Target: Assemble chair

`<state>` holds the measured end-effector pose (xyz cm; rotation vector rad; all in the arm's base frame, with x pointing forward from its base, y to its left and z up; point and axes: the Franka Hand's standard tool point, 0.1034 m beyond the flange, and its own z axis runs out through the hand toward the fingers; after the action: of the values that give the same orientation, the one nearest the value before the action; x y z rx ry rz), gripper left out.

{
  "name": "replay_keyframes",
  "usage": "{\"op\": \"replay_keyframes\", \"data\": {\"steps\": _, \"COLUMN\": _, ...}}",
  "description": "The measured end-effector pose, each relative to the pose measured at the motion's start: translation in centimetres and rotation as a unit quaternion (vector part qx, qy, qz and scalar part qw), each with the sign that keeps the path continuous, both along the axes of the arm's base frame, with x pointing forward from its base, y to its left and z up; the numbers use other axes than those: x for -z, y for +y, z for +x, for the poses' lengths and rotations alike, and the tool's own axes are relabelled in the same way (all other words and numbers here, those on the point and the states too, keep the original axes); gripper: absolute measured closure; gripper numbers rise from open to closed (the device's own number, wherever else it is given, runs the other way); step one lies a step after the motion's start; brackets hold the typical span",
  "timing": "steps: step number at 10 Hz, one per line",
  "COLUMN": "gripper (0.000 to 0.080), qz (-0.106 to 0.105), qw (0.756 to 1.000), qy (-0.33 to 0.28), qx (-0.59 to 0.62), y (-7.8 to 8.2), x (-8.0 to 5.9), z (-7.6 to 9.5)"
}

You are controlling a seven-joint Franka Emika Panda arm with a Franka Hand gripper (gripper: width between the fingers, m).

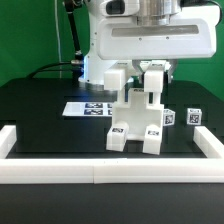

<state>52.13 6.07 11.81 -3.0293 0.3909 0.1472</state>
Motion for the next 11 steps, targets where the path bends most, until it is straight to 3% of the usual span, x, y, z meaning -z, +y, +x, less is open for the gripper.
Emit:
{"op": "replay_keyframes", "data": {"steps": 6, "gripper": 0.0509, "qz": 0.000, "qw": 1.000, "qy": 0.002, "qx": -0.003, "y": 0.0, "x": 0.2, "z": -0.2}}
{"op": "replay_keyframes", "data": {"steps": 11, "gripper": 0.0509, "qz": -0.007, "qw": 1.000, "qy": 0.004, "qx": -0.004, "y": -0.2, "x": 1.9, "z": -0.3}}
